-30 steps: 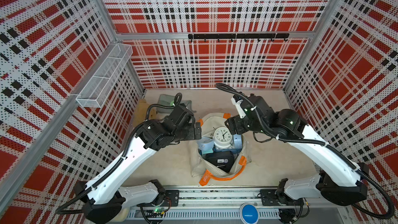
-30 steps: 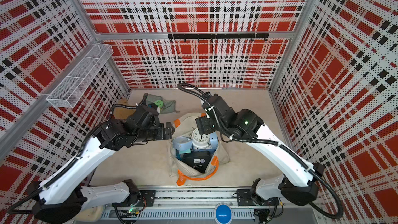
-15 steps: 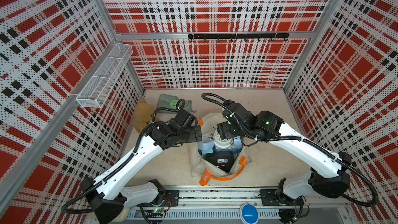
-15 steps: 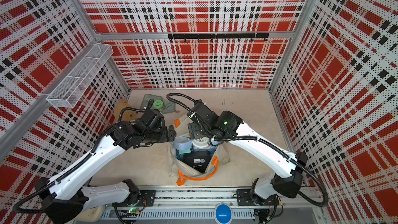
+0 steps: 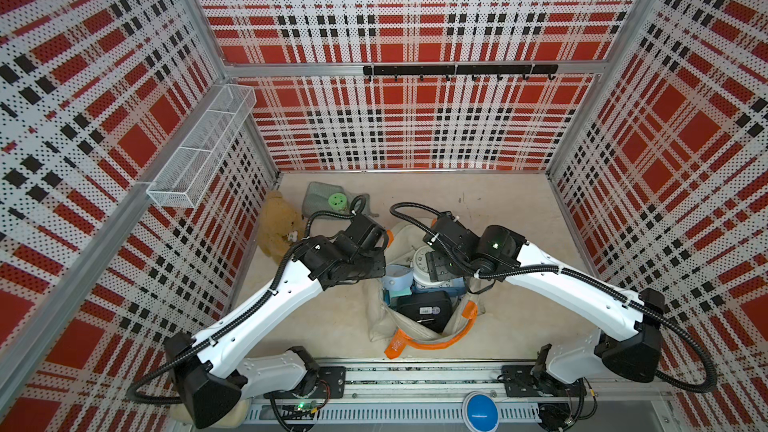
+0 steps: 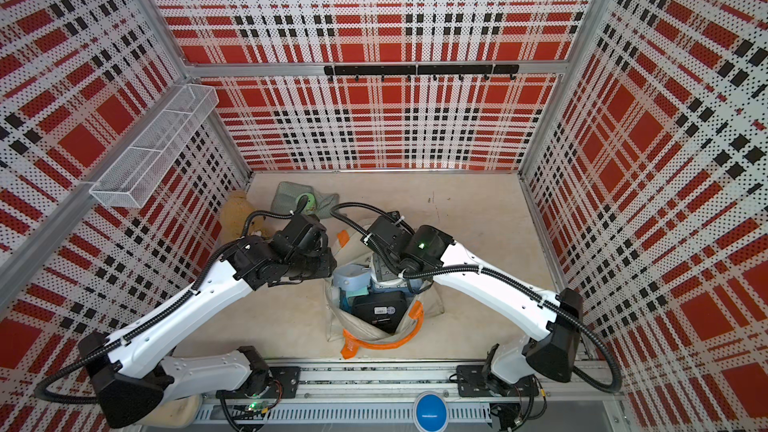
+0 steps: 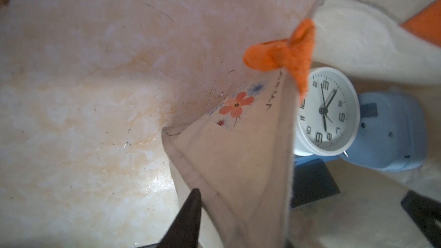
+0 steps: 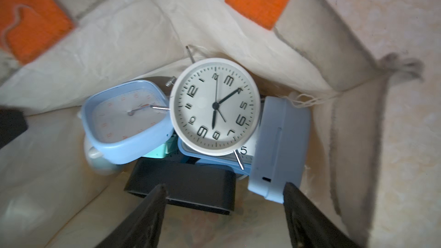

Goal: Take the alarm clock out of the canvas bag
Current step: Pick up the alarm from the canvas bag, then move the canvas bag to the center of the board.

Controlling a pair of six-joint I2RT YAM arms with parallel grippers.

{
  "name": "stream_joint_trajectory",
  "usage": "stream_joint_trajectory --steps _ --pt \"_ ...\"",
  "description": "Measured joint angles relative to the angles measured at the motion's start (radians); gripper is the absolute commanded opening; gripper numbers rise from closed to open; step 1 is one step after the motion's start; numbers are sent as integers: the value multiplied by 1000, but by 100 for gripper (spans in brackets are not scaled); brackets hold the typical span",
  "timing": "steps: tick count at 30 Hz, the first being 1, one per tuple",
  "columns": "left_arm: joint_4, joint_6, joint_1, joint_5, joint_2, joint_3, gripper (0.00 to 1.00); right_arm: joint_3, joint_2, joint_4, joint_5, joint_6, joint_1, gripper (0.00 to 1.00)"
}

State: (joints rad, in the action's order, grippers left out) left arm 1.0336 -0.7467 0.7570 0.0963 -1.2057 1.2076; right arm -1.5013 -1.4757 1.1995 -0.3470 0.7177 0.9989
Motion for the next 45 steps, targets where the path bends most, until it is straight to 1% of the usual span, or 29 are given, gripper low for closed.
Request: stream_joint_trajectory --steps 4,7,10,17,19,24,29,31,39,43,45 --pt "2 -6 47 11 -7 0 10 5 -11 40 -54 19 -7 89" --pt "-2 -12 64 17 -18 0 5 7 -30 55 -89 29 -9 90" --pt "-7 -12 68 20 -21 0 2 24 -47 55 -103 34 -26 88" --pt "-13 -12 69 24 -21 -2 2 66 -83 34 -101 32 -70 76" --pt "-19 -12 69 24 -21 -6 2 68 -97 19 -97 30 -75 71" --pt "-33 -12 68 24 -21 -13 2 66 -143 -14 -92 28 -79 56" --pt "-34 -12 65 24 -21 -14 2 65 -150 -20 -108 35 -85 40" --pt "-35 -12 62 24 -21 -14 2 65 -150 -21 -110 34 -87 35" --pt "-38 -3 25 13 -21 -14 3 60 -148 -17 -108 24 -87 33" --pt "-37 27 -35 1 -21 -11 0 48 -132 -10 -76 -12 -86 34" --pt "-31 53 -75 -6 -21 -7 0 36 -103 -14 -45 -37 -86 34"
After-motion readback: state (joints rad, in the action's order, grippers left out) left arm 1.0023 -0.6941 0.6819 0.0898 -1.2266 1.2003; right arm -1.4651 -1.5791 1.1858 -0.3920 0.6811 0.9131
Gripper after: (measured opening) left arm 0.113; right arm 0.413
